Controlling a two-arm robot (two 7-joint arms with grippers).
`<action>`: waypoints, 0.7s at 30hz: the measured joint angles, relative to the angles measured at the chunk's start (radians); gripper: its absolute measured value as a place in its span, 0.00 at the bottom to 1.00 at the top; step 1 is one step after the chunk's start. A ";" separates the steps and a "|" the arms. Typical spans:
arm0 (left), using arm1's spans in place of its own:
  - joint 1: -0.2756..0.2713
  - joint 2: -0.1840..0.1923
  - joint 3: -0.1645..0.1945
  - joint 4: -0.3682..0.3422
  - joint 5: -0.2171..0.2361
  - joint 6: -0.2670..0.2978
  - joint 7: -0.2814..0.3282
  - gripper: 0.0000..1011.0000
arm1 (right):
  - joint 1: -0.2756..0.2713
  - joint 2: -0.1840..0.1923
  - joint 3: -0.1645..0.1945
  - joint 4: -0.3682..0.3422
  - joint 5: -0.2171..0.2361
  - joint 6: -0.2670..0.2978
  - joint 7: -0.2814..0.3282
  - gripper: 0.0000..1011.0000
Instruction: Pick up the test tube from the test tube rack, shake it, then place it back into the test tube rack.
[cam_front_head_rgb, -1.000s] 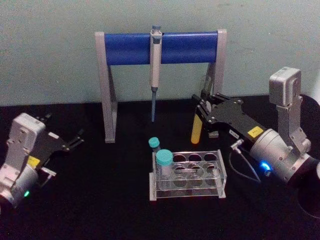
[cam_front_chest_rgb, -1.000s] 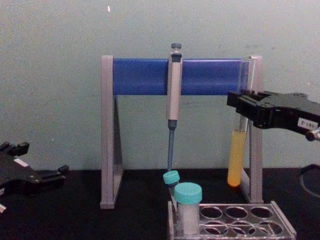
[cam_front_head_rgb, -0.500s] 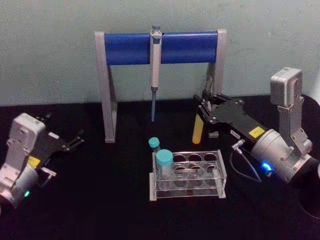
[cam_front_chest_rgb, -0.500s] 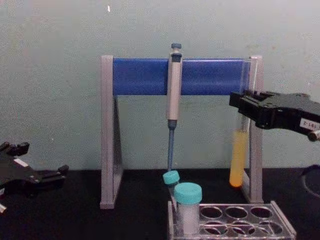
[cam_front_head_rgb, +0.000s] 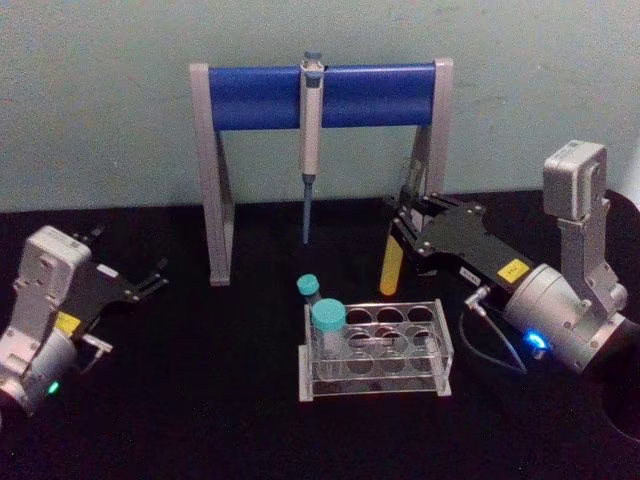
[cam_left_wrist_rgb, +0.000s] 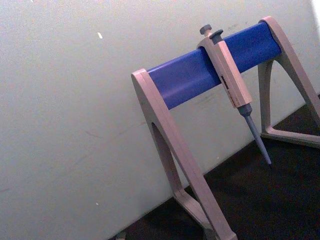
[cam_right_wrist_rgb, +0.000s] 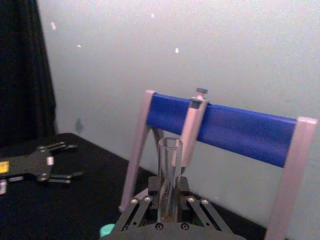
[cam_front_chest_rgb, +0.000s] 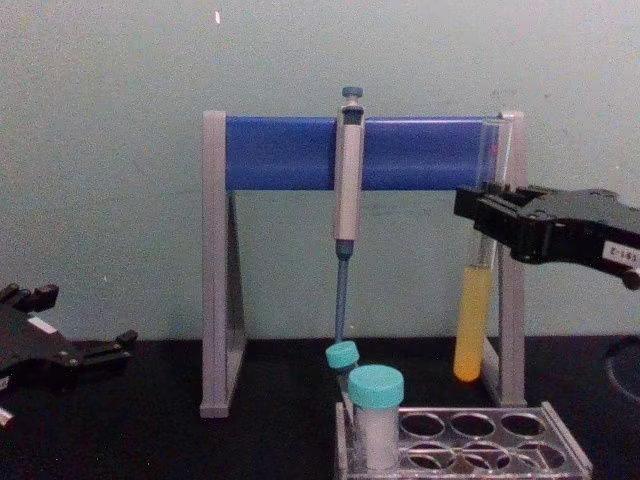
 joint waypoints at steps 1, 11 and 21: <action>0.000 0.000 0.000 0.000 0.000 0.000 0.000 0.99 | 0.000 0.000 0.000 0.000 0.000 0.000 0.000 0.23; 0.000 0.000 0.000 0.000 0.000 0.000 0.000 0.99 | -0.014 0.053 -0.023 -0.012 0.059 -0.034 0.096 0.23; 0.000 0.000 0.000 0.000 0.000 0.000 0.000 0.99 | -0.003 0.101 -0.054 0.004 0.109 -0.062 0.180 0.23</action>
